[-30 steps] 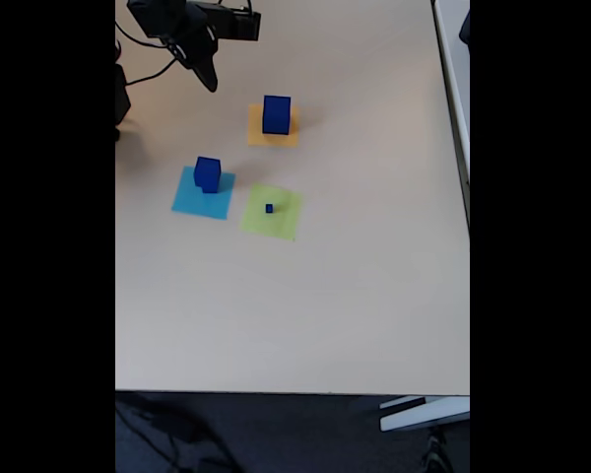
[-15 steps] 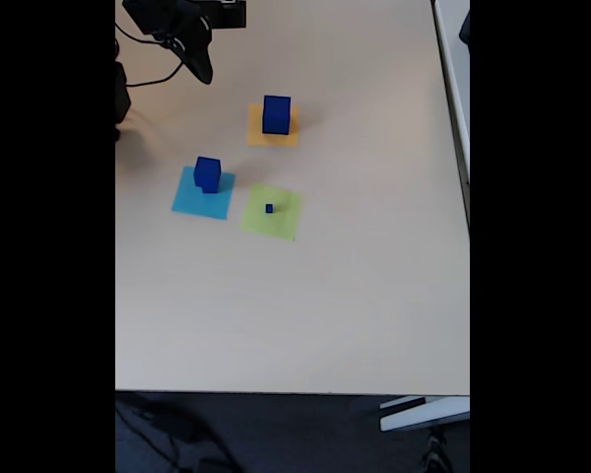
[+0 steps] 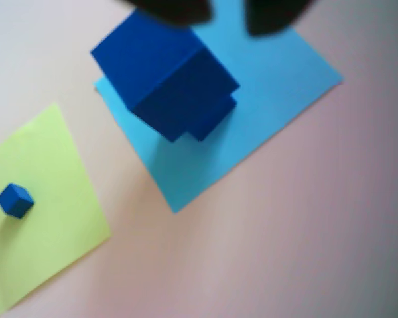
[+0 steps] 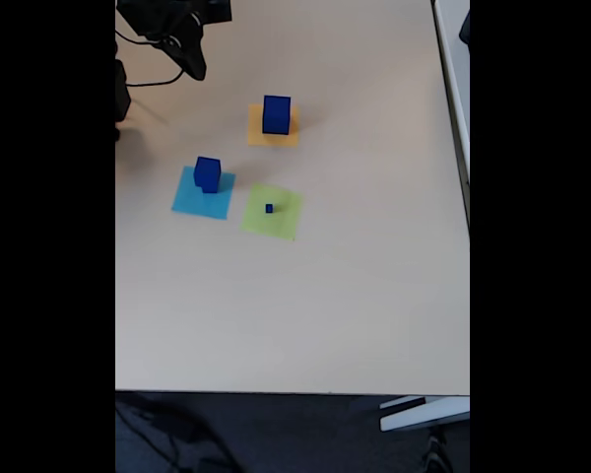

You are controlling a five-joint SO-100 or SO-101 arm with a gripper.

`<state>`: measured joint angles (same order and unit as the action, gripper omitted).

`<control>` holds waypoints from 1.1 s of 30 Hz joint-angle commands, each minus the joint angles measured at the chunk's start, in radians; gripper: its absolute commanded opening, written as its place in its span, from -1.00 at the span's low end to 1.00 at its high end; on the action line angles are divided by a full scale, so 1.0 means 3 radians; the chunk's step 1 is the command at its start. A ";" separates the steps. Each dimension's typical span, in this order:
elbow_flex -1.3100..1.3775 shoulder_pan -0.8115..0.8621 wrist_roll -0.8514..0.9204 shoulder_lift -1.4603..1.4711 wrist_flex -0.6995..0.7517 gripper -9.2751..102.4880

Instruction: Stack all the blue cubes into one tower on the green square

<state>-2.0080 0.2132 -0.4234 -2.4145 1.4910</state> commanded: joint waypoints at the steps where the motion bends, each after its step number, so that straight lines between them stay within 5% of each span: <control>1: -0.0061 -0.0031 0.0036 -0.0179 -0.0102 -0.83; 33: -0.1887 -0.0148 0.0869 -0.1774 -0.0787 -0.83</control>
<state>-2.5418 0.1733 -0.1779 -2.8839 1.2809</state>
